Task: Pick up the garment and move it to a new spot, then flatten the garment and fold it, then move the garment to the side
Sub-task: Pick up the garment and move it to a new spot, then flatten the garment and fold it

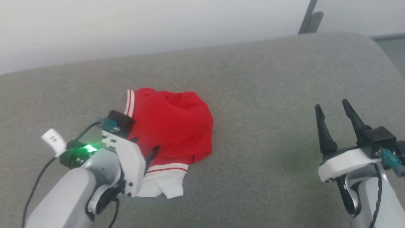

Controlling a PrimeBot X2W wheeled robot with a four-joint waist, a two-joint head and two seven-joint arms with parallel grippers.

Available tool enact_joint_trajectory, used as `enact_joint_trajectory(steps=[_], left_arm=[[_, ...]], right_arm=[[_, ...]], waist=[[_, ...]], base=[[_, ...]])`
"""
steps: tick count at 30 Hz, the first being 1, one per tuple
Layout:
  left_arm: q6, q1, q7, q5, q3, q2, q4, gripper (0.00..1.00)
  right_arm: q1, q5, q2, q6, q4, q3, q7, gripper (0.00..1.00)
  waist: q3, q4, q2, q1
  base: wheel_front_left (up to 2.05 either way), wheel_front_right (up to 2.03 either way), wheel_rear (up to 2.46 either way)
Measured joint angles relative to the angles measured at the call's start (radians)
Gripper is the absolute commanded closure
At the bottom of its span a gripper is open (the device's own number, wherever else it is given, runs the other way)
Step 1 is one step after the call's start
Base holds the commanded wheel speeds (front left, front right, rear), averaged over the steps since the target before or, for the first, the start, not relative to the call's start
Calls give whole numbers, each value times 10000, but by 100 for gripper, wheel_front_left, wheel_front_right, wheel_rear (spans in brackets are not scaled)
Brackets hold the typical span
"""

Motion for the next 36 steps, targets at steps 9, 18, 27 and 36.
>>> enact_joint_trajectory(steps=[9,18,27,36], left_arm=[[253,1530,-2568,-201,1360,518,-928,0],[646,3209,-5219,-387,2978,976,-1156,0],[594,4553,-6610,-673,3751,1012,-803,0],[376,4932,-7101,-782,3864,997,-401,0]], right_arm=[[621,-79,-119,0,40,-138,2,0],[1132,-194,-219,0,50,-426,-2,0],[1344,-146,-165,0,19,-591,-6,0],[1469,-115,-127,0,-59,-422,0,0]], waist=[[-878,430,0,0],[-1280,953,1,1],[-1405,1302,0,0],[-1428,1558,0,0]], base=[[0,0,0],[0,0,0],[0,0,0],[0,0,0]])
